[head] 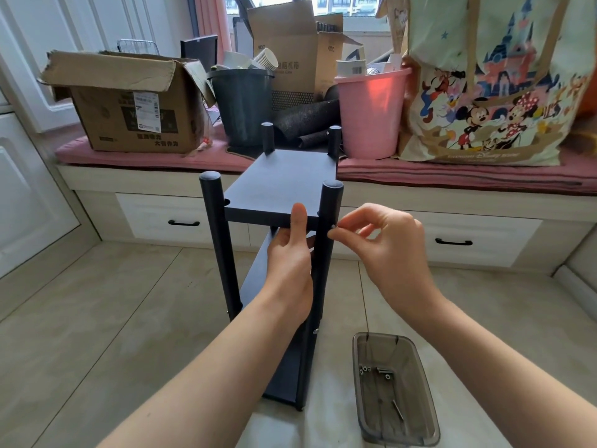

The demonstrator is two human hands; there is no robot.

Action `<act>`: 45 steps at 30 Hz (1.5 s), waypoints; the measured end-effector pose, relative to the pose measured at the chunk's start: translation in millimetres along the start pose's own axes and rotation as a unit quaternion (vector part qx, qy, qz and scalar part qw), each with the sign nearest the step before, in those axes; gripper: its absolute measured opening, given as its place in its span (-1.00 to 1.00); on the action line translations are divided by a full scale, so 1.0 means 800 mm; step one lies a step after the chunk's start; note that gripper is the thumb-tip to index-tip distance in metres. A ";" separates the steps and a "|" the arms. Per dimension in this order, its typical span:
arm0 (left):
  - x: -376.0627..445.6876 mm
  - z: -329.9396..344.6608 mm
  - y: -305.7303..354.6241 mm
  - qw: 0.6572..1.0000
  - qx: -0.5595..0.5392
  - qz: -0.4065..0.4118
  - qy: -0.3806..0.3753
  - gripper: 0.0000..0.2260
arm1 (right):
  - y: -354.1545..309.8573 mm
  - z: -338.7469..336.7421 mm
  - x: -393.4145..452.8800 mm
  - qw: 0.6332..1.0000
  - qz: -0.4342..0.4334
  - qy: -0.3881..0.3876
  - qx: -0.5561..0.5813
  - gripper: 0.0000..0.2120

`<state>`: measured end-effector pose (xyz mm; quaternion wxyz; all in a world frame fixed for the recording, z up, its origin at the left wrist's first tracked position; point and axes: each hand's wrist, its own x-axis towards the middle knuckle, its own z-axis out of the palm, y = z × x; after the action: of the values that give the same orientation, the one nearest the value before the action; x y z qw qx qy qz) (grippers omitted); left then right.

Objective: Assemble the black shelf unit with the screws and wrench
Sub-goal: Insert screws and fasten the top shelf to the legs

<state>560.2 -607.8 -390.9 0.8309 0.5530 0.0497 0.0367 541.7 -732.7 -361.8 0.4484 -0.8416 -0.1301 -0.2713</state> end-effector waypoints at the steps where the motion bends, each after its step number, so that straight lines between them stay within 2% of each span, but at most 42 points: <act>1: 0.000 0.000 0.001 1.000 0.000 -0.003 0.000 -0.56 | -0.001 0.001 -0.002 0.999 -0.016 0.006 -0.035 -0.92; 5: -0.002 0.001 0.003 1.000 -0.005 -0.003 -0.001 -0.58 | 0.000 0.004 -0.007 0.995 -0.055 0.016 -0.084 -0.93; 10: -0.005 0.001 0.006 1.000 -0.006 0.002 0.006 -0.57 | 0.001 0.006 -0.007 0.998 -0.035 0.011 -0.058 -0.92; 15: -0.008 0.004 0.013 0.999 -0.019 -0.002 0.045 -0.50 | -0.005 0.015 -0.007 0.998 -0.025 0.000 -0.049 -0.95; 22: -0.010 0.004 0.014 0.999 -0.030 -0.016 0.042 -0.49 | -0.008 0.019 -0.006 0.997 -0.030 0.010 -0.065 -0.92; 27: -0.011 0.004 0.015 0.998 -0.031 -0.022 0.043 -0.48 | -0.009 0.015 0.003 0.994 0.070 0.011 0.086 -0.86; 32: -0.009 -0.001 0.016 0.999 -0.028 -0.011 0.028 -0.59 | -0.008 0.019 0.006 0.985 0.124 -0.003 0.116 -0.75; 34: -0.009 -0.004 0.017 0.999 -0.022 -0.004 0.024 -0.63 | -0.007 0.018 0.008 0.980 0.152 -0.021 0.129 -0.64; 36: -0.011 -0.006 0.020 1.000 -0.017 -0.012 0.017 -0.63 | -0.004 0.016 0.012 0.957 0.218 -0.059 0.180 -0.46; 38: -0.013 -0.010 0.022 1.000 -0.015 -0.025 0.004 -0.59 | 0.000 0.016 0.016 0.914 0.282 -0.105 0.273 -0.20; 40: -0.013 -0.015 0.024 0.999 -0.012 -0.032 -0.012 -0.58 | 0.004 0.015 0.021 0.871 0.299 -0.144 0.363 -0.01; 42: -0.017 -0.021 0.029 0.999 -0.015 -0.037 -0.029 -0.61 | 0.009 0.014 0.027 0.837 0.286 -0.181 0.430 -0.02; 45: -0.026 -0.031 0.039 0.998 0.041 -0.025 -0.034 -0.77 | 0.014 0.015 0.032 0.823 0.255 -0.232 0.451 -0.28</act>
<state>536.2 -575.6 -370.7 0.8095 0.5859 0.0367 -0.0048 572.2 -729.9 -360.4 0.7879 -0.5866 -0.1193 0.1448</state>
